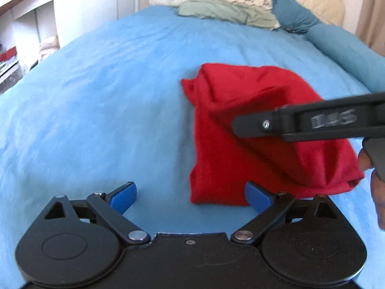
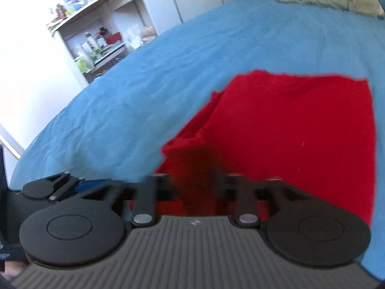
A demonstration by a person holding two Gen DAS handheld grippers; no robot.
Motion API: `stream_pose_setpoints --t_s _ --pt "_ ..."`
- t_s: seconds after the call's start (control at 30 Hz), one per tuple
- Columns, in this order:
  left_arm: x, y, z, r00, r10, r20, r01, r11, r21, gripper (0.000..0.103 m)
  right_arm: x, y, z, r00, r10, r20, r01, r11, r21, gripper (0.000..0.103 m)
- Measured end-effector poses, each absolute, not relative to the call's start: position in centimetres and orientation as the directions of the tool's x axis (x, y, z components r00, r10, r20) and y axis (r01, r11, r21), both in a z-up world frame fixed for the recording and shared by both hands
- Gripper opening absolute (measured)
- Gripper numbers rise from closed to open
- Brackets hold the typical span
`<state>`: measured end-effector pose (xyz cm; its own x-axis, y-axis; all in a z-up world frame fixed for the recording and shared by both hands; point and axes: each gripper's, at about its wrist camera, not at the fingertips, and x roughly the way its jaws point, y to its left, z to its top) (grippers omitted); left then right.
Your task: Fold small clothes
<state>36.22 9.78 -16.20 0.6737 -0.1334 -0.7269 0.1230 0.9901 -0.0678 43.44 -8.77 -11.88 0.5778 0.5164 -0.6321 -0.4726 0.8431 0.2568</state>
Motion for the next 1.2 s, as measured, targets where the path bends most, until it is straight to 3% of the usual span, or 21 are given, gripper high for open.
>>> stream_pose_setpoints --t_s 0.03,0.13,0.23,0.33,0.57,0.73,0.83,0.93,1.2 --pt "36.1 9.7 -15.9 0.677 -0.146 -0.721 0.141 0.988 -0.068 0.099 42.5 -9.6 -10.8 0.612 0.514 -0.6 -0.481 0.845 0.234 0.098" --pt "35.8 9.3 -14.5 0.694 -0.221 -0.685 0.205 0.973 -0.106 0.099 40.4 -13.2 -8.2 0.689 0.494 -0.53 -0.447 0.866 0.226 0.099" --pt "35.7 8.8 -13.7 0.692 -0.27 -0.669 0.237 0.961 -0.143 0.099 38.1 -16.8 -7.6 0.752 0.401 -0.523 -0.348 0.915 0.201 0.1" --pt "36.0 8.2 -13.3 0.696 -0.295 -0.654 0.248 0.954 -0.166 0.099 36.0 -19.2 -9.1 0.763 0.326 -0.558 -0.279 0.945 0.17 0.1" --pt "36.7 8.8 -14.4 0.704 -0.228 -0.673 0.142 0.973 -0.181 0.096 33.6 -19.4 -13.8 0.73 0.219 -0.647 -0.237 0.97 0.061 0.1" --pt "37.1 9.5 -14.7 0.697 -0.204 -0.687 0.102 0.977 -0.187 0.095 33.5 -17.9 -17.0 0.706 0.166 -0.688 -0.257 0.966 -0.03 0.096" --pt "37.0 9.3 -14.4 0.702 -0.193 -0.686 0.103 0.98 -0.17 0.095 33.9 -17.9 -17.1 0.732 0.141 -0.667 -0.206 0.978 -0.02 0.087" --pt "37.3 9.1 -14.5 0.703 -0.185 -0.687 0.1 0.982 -0.162 0.095 34.2 -18.6 -17.0 0.758 0.063 -0.649 -0.118 0.992 -0.041 0.085" --pt "37.0 10.8 -17.6 0.685 -0.125 -0.718 0.036 0.99 -0.138 0.097 34.0 -21.7 -18.2 0.723 0.091 -0.684 -0.042 0.995 0.088 0.084"
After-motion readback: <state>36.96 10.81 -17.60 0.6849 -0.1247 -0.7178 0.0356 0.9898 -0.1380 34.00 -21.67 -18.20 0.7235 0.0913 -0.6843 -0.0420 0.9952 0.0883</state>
